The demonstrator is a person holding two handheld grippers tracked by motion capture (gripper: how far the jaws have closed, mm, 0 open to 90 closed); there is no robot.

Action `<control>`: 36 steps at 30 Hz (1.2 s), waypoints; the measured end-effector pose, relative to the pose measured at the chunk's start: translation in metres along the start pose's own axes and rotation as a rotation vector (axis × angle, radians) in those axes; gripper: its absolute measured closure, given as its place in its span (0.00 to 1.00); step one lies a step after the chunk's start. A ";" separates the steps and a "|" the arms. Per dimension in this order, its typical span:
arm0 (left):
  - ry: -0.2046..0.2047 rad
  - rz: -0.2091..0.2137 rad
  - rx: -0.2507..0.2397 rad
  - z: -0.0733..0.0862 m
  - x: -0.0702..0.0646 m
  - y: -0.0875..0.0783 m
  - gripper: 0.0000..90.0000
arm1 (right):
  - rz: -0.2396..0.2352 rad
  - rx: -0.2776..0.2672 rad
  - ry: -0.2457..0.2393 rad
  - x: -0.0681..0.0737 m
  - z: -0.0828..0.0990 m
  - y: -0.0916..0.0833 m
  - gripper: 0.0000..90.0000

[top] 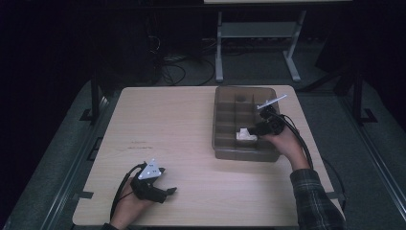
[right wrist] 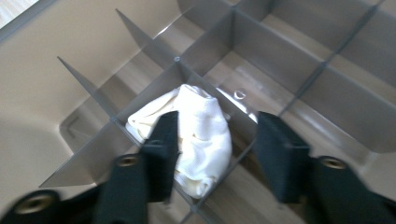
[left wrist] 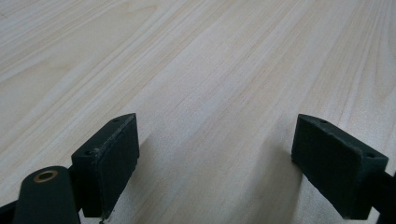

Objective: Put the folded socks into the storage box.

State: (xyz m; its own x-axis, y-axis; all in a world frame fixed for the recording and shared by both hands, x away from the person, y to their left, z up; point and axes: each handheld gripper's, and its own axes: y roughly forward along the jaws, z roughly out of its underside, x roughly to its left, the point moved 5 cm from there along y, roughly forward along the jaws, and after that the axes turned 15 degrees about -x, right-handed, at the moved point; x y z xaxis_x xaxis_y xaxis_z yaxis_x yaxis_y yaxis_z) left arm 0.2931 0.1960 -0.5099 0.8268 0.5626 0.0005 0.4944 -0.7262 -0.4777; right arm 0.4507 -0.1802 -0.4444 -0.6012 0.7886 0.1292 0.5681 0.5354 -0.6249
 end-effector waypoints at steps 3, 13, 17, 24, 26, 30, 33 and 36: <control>0.000 0.000 0.000 0.000 0.000 0.000 0.16 | 0.007 -0.032 0.002 0.001 -0.001 -0.007 0.47; 0.000 0.000 0.000 0.000 0.000 0.000 0.16 | -0.042 -0.121 0.014 0.019 -0.002 -0.027 0.34; 0.000 0.001 0.000 0.000 0.000 0.000 0.16 | -0.071 -0.139 -0.002 0.030 -0.005 -0.035 0.32; 0.002 0.000 0.000 0.000 0.000 0.000 0.16 | -0.090 -0.168 -0.025 0.047 -0.008 -0.045 0.27; 0.001 0.000 0.000 0.000 0.000 0.000 0.16 | -0.095 -0.189 -0.033 0.053 -0.007 -0.046 0.27; -0.001 0.001 0.000 0.000 0.000 0.000 0.16 | -0.113 -0.212 -0.027 0.061 -0.001 -0.048 0.25; 0.002 0.000 -0.001 0.000 0.000 0.000 0.16 | -0.128 -0.232 -0.036 0.068 0.004 -0.049 0.24; 0.001 0.000 -0.003 0.000 0.000 0.000 0.16 | -0.136 -0.234 -0.046 0.077 0.010 -0.049 0.22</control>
State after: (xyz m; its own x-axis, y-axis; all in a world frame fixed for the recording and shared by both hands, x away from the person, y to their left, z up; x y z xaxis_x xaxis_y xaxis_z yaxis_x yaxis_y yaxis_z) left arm 0.2932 0.1958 -0.5100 0.8269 0.5623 0.0016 0.4953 -0.7270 -0.4755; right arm 0.3710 -0.1489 -0.4112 -0.7031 0.6926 0.1611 0.5913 0.6953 -0.4086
